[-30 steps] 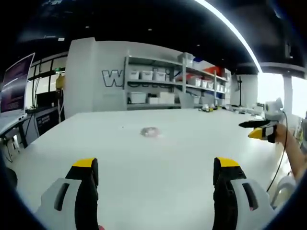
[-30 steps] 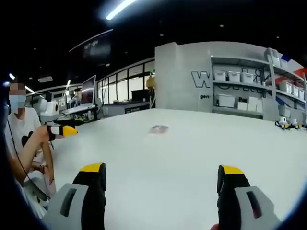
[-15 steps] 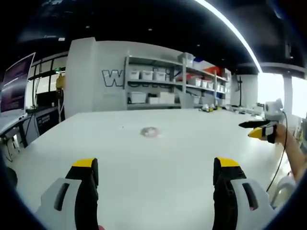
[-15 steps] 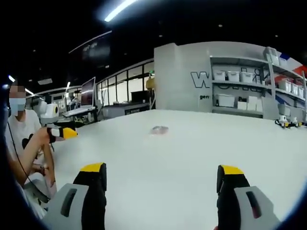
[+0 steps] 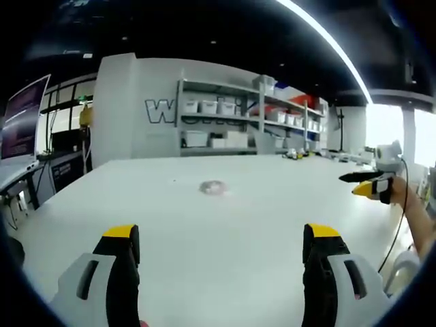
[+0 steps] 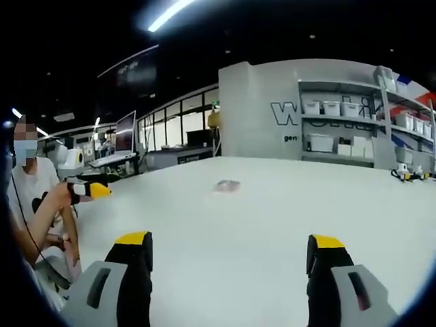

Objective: Open the resealable bag by pulling the two sides of the seal apart until the entire bag opening is separated and visibly accessible.

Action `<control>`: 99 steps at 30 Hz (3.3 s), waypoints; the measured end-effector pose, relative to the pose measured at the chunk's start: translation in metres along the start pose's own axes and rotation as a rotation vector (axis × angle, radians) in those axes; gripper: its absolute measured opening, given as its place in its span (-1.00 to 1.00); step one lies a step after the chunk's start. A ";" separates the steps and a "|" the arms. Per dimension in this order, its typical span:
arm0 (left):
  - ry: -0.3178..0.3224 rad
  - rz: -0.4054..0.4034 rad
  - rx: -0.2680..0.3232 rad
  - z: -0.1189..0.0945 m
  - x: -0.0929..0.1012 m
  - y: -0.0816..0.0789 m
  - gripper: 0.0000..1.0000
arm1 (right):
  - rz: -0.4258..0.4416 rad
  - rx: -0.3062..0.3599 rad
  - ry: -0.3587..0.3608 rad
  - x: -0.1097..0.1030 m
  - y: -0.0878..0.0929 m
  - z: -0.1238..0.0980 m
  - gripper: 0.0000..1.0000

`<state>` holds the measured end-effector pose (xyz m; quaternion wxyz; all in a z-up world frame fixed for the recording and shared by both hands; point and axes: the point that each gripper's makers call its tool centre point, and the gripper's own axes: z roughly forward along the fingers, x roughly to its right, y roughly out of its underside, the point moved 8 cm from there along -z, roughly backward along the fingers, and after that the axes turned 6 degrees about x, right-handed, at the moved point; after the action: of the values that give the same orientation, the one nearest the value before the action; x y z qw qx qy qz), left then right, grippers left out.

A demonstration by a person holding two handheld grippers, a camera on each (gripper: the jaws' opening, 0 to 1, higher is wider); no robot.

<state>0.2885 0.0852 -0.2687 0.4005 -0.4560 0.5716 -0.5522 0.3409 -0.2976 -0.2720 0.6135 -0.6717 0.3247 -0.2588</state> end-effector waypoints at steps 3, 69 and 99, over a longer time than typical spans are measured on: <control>0.001 -0.001 -0.001 0.000 0.000 0.001 0.99 | 0.004 -0.002 0.001 0.000 0.001 0.000 0.91; -0.001 0.001 -0.011 -0.003 0.003 0.002 0.99 | 0.026 0.014 0.016 0.002 0.002 -0.001 0.86; -0.010 -0.013 0.006 -0.005 -0.001 0.000 0.99 | 0.029 0.016 0.008 0.001 0.001 0.002 0.83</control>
<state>0.2834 0.0872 -0.2688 0.4012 -0.4615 0.5649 -0.5541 0.3426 -0.2969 -0.2736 0.6213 -0.6609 0.3347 -0.2553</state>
